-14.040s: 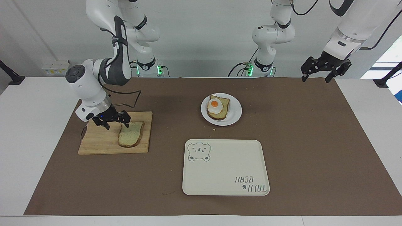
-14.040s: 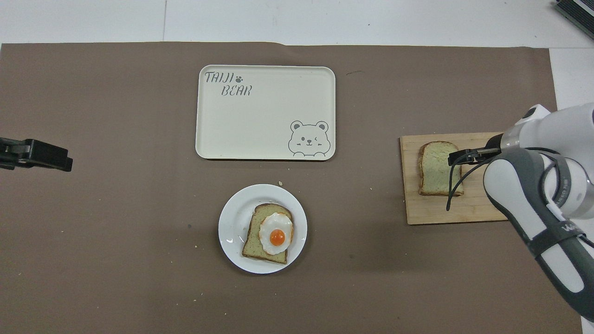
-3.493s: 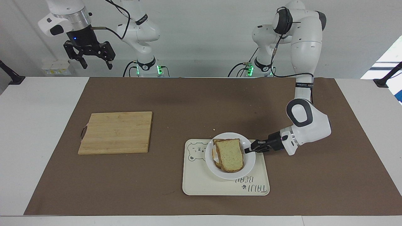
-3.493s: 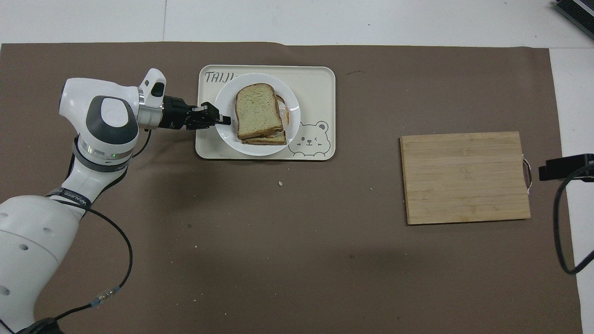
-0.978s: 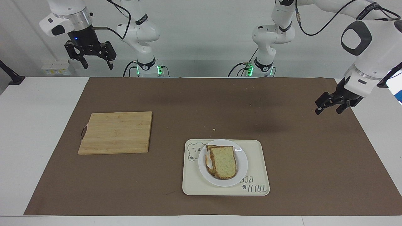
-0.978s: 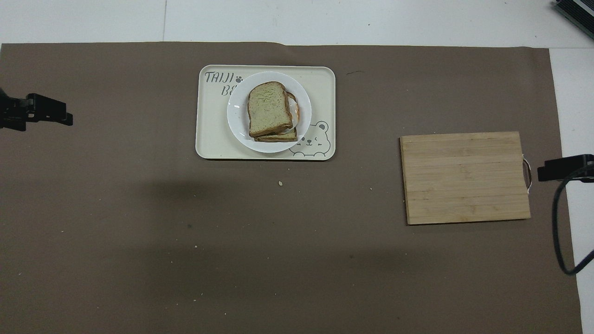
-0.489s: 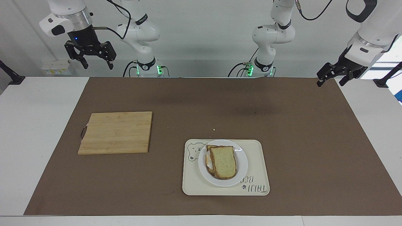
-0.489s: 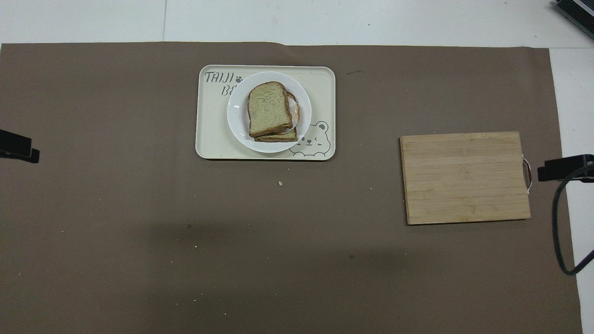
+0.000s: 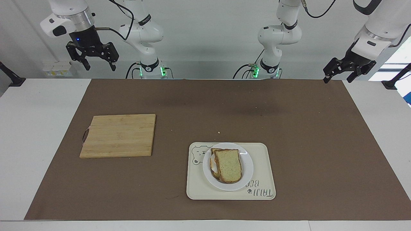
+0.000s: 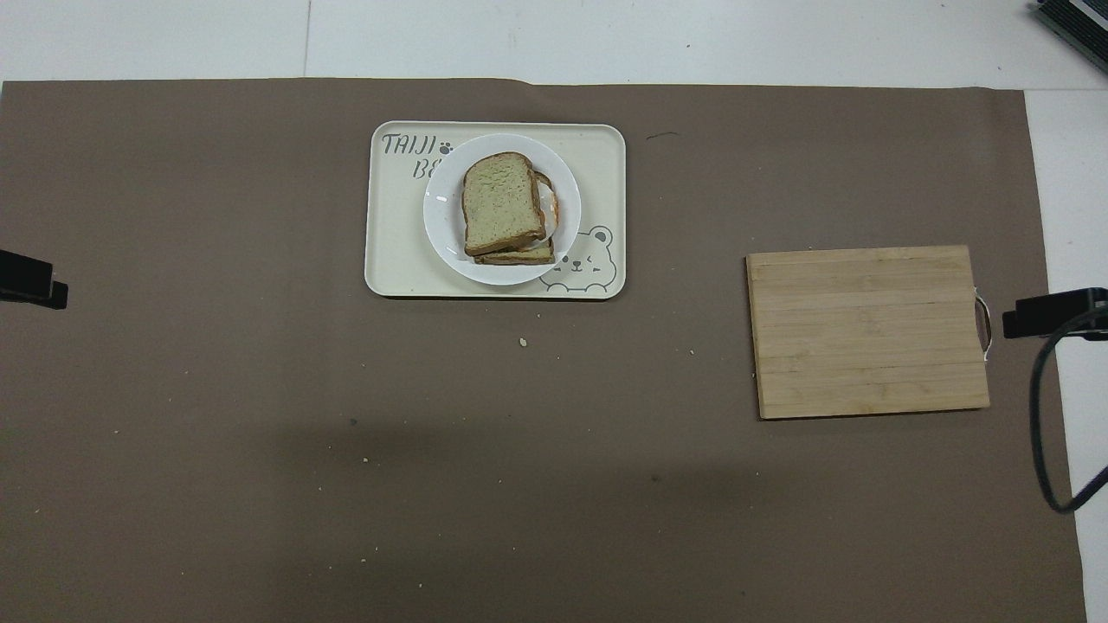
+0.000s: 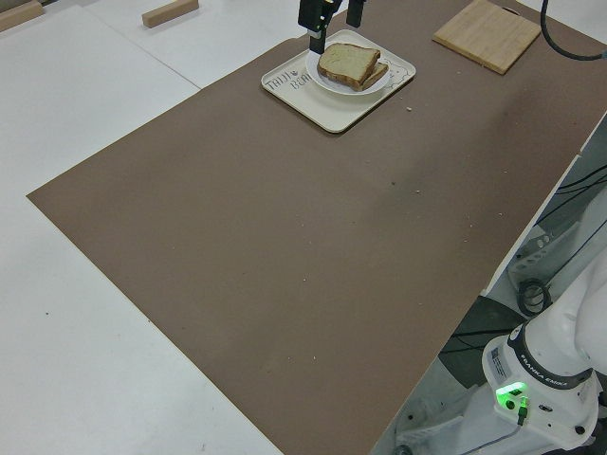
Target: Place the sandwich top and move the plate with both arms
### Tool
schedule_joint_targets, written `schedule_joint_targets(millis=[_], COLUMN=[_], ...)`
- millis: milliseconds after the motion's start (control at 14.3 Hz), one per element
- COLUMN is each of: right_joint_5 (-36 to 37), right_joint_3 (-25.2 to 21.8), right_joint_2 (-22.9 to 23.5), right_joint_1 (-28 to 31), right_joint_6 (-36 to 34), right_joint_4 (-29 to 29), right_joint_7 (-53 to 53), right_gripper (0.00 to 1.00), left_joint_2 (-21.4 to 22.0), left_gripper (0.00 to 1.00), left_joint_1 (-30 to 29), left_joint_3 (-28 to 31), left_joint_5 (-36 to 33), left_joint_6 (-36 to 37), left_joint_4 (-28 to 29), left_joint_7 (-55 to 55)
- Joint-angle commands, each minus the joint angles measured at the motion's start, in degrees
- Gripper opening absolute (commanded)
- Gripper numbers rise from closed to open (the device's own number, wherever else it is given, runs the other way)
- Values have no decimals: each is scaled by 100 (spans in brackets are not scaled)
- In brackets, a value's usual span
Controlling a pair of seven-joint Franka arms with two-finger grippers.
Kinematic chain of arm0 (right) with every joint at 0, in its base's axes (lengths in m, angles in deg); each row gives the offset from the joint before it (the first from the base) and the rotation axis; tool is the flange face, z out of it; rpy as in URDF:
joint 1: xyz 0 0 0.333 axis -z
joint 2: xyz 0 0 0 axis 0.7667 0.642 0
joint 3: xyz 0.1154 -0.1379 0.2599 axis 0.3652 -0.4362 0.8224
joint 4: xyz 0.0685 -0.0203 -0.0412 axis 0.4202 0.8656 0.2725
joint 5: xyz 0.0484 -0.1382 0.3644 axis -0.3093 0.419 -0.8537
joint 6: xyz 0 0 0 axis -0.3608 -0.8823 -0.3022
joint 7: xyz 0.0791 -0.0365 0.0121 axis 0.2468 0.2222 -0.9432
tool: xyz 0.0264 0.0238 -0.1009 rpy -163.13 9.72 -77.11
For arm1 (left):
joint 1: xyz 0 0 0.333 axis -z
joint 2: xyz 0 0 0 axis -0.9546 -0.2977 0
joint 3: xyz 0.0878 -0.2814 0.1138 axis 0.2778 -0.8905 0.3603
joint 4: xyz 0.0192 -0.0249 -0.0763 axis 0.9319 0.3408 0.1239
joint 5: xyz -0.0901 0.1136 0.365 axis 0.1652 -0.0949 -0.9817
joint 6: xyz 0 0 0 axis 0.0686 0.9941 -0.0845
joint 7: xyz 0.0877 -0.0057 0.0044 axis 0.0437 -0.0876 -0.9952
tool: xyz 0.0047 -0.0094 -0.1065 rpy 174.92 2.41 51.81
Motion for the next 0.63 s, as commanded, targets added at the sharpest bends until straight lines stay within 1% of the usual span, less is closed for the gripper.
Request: schedule_joint_targets(millis=[0,559], right_joint_5=[-17,-17], right_joint_3=[18,27], right_joint_2=[-104,-104], right_joint_1=[0,0], right_joint_6=[36,36], right_joint_4=[109,109], right_joint_7=[48,40], right_gripper=[100,100], left_joint_2=[63,63], left_gripper=[100,100], left_joint_1=[47,64], left_joint_3=[0,9], left_joint_5=[-104,-86], left_joint_6=[84,48], left_joint_4=[18,18], left_joint_7=[66,58])
